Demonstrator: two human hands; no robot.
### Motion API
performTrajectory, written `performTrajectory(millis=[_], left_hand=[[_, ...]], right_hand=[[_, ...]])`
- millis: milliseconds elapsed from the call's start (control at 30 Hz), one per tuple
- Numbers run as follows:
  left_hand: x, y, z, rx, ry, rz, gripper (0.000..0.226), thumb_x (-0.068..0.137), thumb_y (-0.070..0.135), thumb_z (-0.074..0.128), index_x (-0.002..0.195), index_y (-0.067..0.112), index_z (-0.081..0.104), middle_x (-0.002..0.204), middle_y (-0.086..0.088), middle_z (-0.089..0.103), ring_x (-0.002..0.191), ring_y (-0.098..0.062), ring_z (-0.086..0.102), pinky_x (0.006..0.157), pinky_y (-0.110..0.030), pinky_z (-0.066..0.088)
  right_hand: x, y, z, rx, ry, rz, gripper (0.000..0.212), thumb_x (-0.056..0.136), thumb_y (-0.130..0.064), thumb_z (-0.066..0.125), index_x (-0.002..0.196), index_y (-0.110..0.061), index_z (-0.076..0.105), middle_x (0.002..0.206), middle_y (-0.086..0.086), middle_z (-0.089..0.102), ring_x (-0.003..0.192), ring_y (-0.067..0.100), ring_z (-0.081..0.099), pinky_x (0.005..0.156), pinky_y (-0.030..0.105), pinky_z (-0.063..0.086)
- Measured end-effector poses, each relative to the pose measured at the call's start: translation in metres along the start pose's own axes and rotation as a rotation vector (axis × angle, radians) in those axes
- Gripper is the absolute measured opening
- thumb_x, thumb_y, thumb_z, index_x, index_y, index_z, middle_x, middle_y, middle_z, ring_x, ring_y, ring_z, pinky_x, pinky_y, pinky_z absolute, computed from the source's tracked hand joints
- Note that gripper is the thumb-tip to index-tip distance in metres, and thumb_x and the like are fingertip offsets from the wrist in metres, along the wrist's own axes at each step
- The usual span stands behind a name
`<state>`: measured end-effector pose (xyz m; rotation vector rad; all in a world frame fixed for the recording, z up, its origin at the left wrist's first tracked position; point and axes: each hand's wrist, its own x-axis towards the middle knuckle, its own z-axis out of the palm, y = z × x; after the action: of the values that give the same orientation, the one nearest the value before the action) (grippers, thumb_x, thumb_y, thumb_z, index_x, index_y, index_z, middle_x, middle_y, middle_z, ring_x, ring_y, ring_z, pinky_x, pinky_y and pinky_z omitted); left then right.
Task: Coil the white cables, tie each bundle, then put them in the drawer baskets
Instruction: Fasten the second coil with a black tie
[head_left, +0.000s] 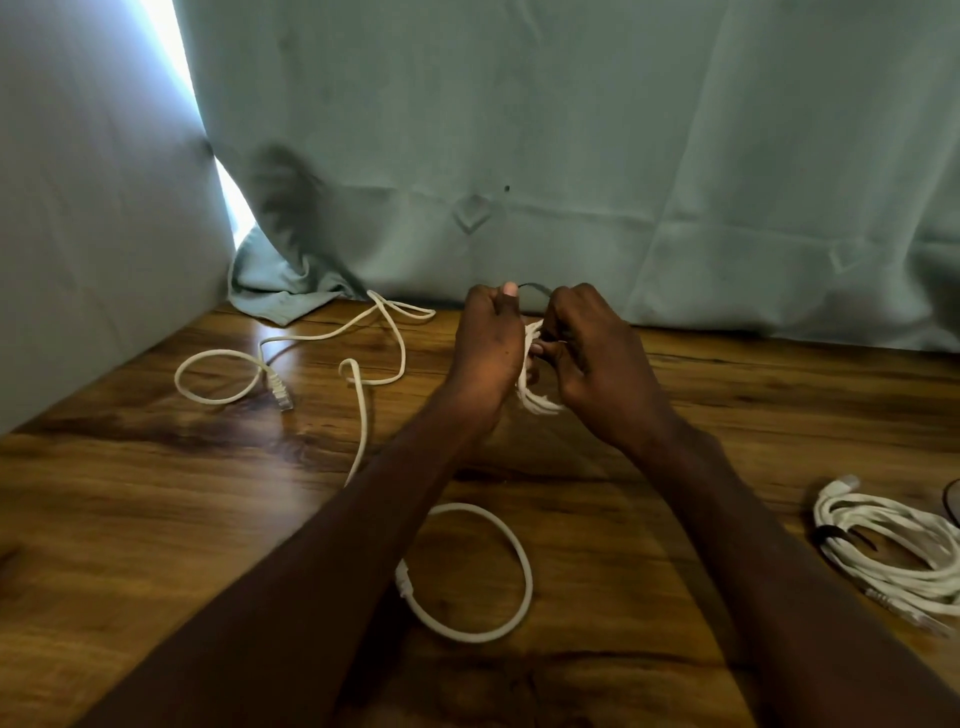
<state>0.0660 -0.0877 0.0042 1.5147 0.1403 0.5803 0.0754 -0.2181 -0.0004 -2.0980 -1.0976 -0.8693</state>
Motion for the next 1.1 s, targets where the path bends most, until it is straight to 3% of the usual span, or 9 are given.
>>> performTrajectory(millis=[100,267,467,567,700,800,900,1000,1100], left_hand=[[0.0,0.005,-0.005,0.061,0.015,-0.013,0.031,0.111,0.036,0.038,0.102,0.009,0.05,0.071,-0.011,0.055,0.046,-0.013,0.056,0.045,-0.026,0.045],[0.004,0.006,-0.011,0.187,0.063,0.022,0.044,0.11,0.035,0.039,0.098,-0.002,0.061,0.07,-0.003,0.052,0.067,-0.018,0.054,0.063,-0.03,0.041],[0.013,0.019,-0.034,-0.59,-0.158,-0.387,0.032,0.108,0.023,0.042,0.081,0.012,0.054,0.067,-0.003,0.062,0.06,-0.016,0.064,0.066,-0.032,0.053],[0.026,0.021,-0.061,-0.745,-0.031,-0.364,0.027,0.103,0.01,0.046,0.079,0.02,0.052,0.066,0.004,0.067,0.063,-0.01,0.067,0.075,-0.033,0.048],[0.033,0.007,-0.069,-0.455,0.013,-0.189,0.005,0.106,0.015,0.049,0.106,0.019,0.052,0.094,0.0,0.08,0.083,-0.014,0.077,0.075,-0.031,0.055],[0.027,0.004,-0.051,-0.406,-0.088,-0.224,0.045,0.108,0.038,0.047,0.132,0.001,0.058,0.112,-0.002,0.078,0.098,-0.016,0.076,0.093,-0.04,0.056],[0.02,0.007,-0.041,-0.392,-0.188,-0.37,0.077,0.101,0.067,0.034,0.143,0.004,0.051,0.116,-0.015,0.075,0.097,-0.028,0.076,0.075,-0.04,0.062],[0.012,0.006,-0.034,-0.175,-0.199,-0.434,0.079,0.096,0.074,0.038,0.143,0.011,0.049,0.114,-0.022,0.073,0.085,-0.03,0.075,0.065,-0.037,0.061],[0.001,0.013,-0.027,0.057,-0.24,-0.299,0.059,0.1,0.065,0.044,0.111,0.012,0.068,0.092,-0.01,0.076,0.08,-0.025,0.07,0.067,-0.033,0.054]], right_hand=[[0.0,-0.002,0.003,-0.034,-0.006,-0.025,0.038,0.088,-0.002,0.062,0.095,-0.03,0.037,0.094,-0.004,0.046,0.072,0.02,0.047,0.06,0.043,0.043],[-0.001,0.0,0.004,-0.14,-0.014,-0.033,0.026,0.091,-0.011,0.066,0.098,-0.027,0.046,0.095,-0.011,0.045,0.078,0.019,0.051,0.07,0.036,0.032],[0.0,-0.005,0.005,-0.106,-0.021,-0.046,0.046,0.087,-0.007,0.071,0.093,-0.036,0.035,0.09,-0.016,0.045,0.078,0.018,0.053,0.069,0.036,0.03],[-0.001,-0.001,0.003,-0.036,-0.023,-0.024,0.045,0.087,-0.003,0.07,0.09,-0.032,0.037,0.087,-0.011,0.051,0.075,0.016,0.052,0.064,0.042,0.041],[-0.001,-0.004,0.002,0.081,-0.024,-0.005,0.029,0.086,0.006,0.069,0.086,-0.013,0.048,0.087,-0.001,0.053,0.076,0.021,0.052,0.064,0.045,0.045],[-0.002,-0.008,0.006,0.113,-0.053,-0.017,0.03,0.085,0.009,0.07,0.085,-0.012,0.048,0.087,0.001,0.052,0.076,0.021,0.051,0.064,0.045,0.045],[-0.003,-0.005,0.007,0.113,-0.046,-0.018,0.032,0.083,0.011,0.069,0.084,-0.012,0.048,0.086,0.002,0.052,0.075,0.023,0.051,0.063,0.048,0.045],[-0.002,0.001,0.004,0.108,-0.019,0.009,0.026,0.082,0.01,0.066,0.086,-0.009,0.048,0.087,0.004,0.052,0.076,0.025,0.052,0.063,0.05,0.046],[-0.002,0.002,-0.001,0.108,0.022,-0.006,0.014,0.083,-0.012,0.063,0.087,-0.01,0.05,0.086,0.004,0.053,0.075,0.024,0.051,0.064,0.049,0.045]])
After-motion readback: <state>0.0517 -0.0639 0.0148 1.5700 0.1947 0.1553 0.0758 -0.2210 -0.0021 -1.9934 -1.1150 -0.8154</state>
